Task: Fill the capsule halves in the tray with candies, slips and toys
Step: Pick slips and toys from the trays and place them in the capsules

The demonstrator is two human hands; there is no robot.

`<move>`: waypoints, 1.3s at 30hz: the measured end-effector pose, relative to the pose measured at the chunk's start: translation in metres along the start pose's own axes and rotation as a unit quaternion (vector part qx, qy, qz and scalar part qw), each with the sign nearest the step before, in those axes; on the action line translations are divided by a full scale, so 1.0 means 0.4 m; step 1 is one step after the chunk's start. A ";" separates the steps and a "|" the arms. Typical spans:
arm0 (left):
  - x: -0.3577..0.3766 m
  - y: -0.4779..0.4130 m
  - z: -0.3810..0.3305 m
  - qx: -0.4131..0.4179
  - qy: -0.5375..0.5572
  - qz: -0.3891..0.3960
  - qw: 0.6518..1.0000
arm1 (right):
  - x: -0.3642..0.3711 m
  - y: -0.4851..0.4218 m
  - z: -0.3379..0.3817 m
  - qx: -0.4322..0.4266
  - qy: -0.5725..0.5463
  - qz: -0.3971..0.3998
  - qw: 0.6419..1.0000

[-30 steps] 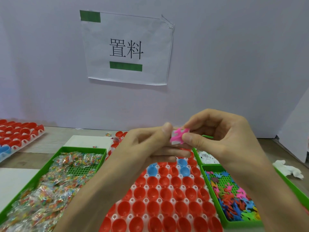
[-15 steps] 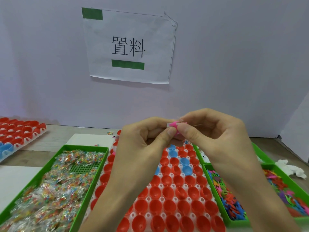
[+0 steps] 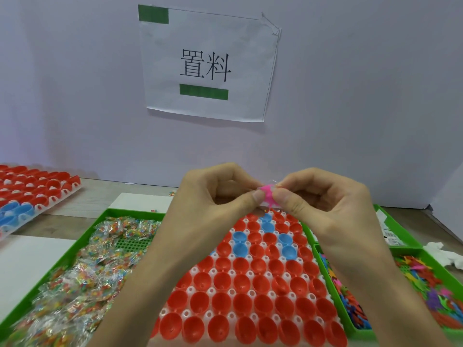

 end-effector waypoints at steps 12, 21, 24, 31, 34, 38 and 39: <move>-0.079 0.003 -0.020 0.024 -0.058 -0.068 0.996 | 0.055 0.000 0.003 -0.012 0.022 -0.012 1.000; -0.189 0.017 0.091 -0.101 -0.015 -0.114 0.988 | 0.181 -0.137 -0.047 0.027 0.084 0.089 0.992; -0.222 0.027 0.146 -0.152 -0.119 -0.086 0.977 | 0.218 -0.199 -0.125 0.032 0.233 0.099 0.967; -0.326 0.097 0.286 -0.290 -0.251 0.022 0.923 | 0.275 -0.261 -0.305 0.047 0.421 0.114 0.898; -0.346 0.128 0.329 -0.336 -0.280 0.057 0.898 | 0.290 -0.263 -0.334 0.045 0.436 0.107 0.893; -0.333 0.149 0.362 -0.360 -0.287 0.093 0.883 | 0.308 -0.252 -0.368 0.051 0.458 0.112 0.880; -0.328 0.152 0.369 -0.363 -0.283 0.100 0.882 | 0.311 -0.250 -0.376 0.055 0.462 0.116 0.878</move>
Point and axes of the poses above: each hand's wrist, its own y-axis away from the middle knuckle, its own x-axis out of the palm, z = x × y, the point moved 10 cm from there along -y, towards the middle knuckle, and after that the axes turned 9 degrees about x, right-handed, at the moved point
